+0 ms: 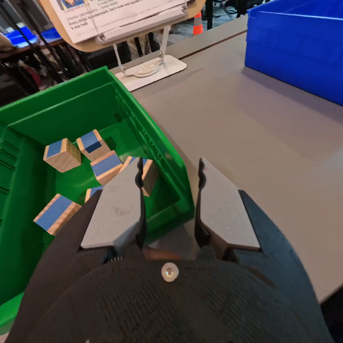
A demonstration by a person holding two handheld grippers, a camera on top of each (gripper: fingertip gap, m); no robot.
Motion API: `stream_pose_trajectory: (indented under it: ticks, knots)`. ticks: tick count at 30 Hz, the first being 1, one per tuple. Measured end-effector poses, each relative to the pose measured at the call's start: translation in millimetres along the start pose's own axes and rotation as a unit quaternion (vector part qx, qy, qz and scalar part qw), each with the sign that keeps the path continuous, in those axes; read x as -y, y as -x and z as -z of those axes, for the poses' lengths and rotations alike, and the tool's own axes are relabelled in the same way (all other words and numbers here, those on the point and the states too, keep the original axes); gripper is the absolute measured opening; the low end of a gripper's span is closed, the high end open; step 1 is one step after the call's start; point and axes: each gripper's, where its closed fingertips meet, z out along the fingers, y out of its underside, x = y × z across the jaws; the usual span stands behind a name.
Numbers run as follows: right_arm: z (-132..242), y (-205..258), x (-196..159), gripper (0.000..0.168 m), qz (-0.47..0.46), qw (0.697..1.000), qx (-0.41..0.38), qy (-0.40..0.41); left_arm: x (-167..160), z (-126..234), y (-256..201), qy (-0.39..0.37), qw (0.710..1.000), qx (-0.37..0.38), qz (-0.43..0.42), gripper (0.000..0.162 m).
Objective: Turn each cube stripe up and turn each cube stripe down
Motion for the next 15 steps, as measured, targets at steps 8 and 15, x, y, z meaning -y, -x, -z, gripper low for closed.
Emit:
stream_pose_trajectory:
  ticks: [8,15]
  knots:
    - [-48,-27,-17,0.045,0.066,0.987,-0.143,0.022,3,-3,35,-0.012,0.996,0.083,-0.011,0.007]
    - [-20,-82,-32,0.003,0.061,0.97,-0.232,0.039,-17,22,94,-0.023,0.991,0.13,0.037,0.001]
